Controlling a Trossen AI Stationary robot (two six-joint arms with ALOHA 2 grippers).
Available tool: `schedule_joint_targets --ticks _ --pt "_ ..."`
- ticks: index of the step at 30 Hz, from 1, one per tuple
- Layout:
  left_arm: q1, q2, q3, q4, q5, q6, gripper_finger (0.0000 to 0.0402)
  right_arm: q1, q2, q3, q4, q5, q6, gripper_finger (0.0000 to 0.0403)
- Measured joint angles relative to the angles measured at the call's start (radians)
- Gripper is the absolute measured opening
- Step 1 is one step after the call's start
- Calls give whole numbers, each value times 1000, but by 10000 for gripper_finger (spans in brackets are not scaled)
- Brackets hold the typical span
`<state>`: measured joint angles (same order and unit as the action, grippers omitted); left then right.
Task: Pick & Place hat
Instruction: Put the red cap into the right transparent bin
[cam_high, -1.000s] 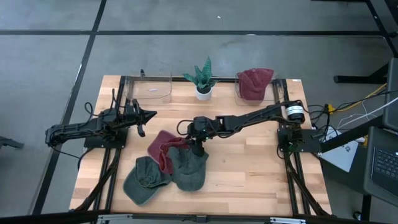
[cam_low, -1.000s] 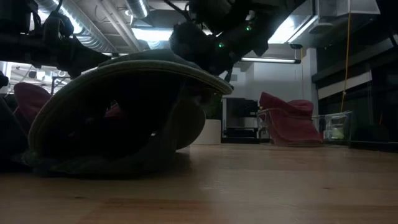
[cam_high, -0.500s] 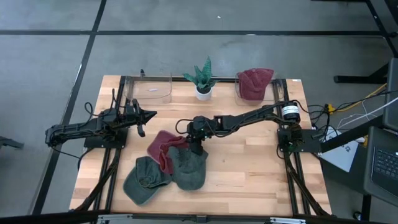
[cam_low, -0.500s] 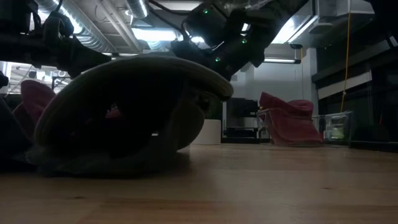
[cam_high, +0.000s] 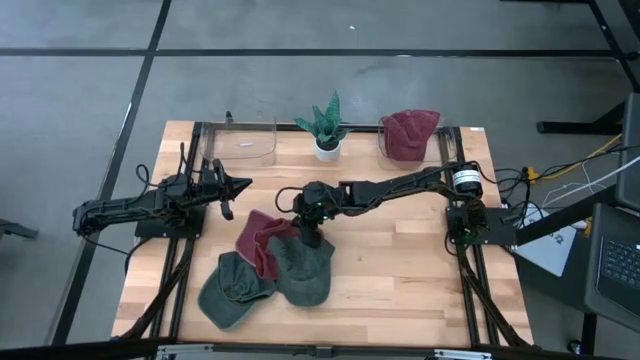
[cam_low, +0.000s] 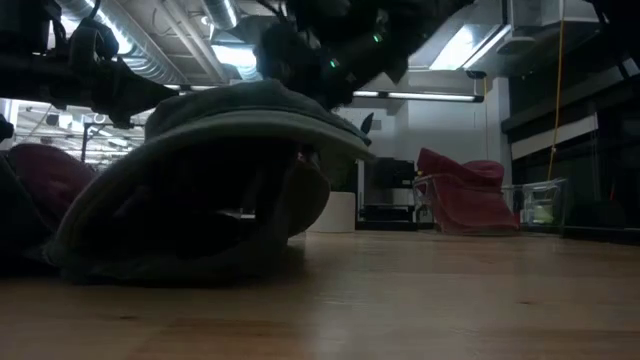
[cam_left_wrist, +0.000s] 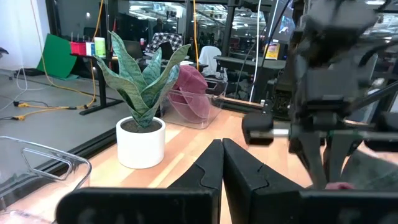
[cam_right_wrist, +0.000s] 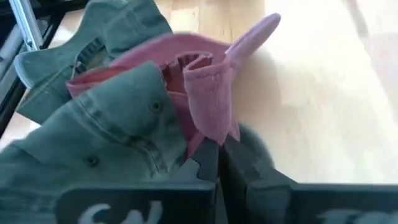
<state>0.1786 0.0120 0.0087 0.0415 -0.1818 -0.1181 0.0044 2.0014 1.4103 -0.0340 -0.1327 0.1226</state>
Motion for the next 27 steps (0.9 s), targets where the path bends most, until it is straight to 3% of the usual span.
schedule_joint_targets --ticks 14,27 --pt "0 0 0 0 0 0 4 0 0 290 -388 207 -412 2" --pt "0 0 0 0 0 0 4 -5 -62 438 -613 328 -540 1"
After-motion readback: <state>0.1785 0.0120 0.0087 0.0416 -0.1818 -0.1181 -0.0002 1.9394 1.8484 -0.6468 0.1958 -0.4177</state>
